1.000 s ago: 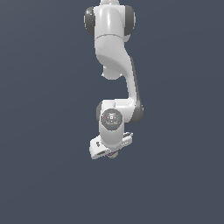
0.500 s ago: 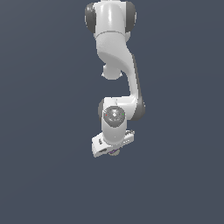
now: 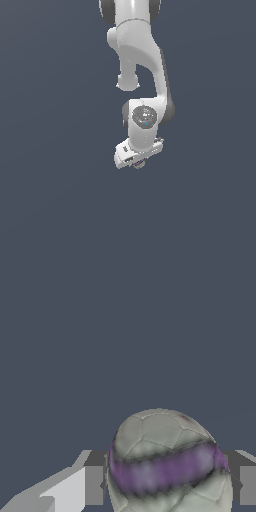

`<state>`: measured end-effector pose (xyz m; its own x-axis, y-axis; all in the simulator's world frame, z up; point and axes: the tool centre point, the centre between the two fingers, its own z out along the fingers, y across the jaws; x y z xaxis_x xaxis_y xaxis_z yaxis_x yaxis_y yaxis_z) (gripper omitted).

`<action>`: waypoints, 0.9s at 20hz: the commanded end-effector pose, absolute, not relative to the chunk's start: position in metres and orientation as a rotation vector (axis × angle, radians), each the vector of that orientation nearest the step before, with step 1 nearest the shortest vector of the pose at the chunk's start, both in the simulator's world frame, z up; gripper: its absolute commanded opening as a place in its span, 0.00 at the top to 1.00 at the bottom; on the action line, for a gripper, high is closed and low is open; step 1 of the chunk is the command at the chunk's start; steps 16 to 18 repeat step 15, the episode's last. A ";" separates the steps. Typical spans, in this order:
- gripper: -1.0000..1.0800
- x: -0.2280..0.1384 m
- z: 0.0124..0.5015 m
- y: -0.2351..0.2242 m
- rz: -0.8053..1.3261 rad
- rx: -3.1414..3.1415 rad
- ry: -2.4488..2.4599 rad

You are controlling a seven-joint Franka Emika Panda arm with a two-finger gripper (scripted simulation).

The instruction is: Pick up the object and move it to a goal position.

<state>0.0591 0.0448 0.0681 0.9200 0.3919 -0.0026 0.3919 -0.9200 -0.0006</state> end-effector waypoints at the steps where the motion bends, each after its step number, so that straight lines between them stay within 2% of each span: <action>1: 1.00 0.048 0.078 0.058 0.001 -3.078 -0.629; 10: 1.00 0.020 0.103 0.092 0.000 -3.079 -0.629; 18: 1.00 0.016 0.107 0.098 0.000 -3.079 -0.629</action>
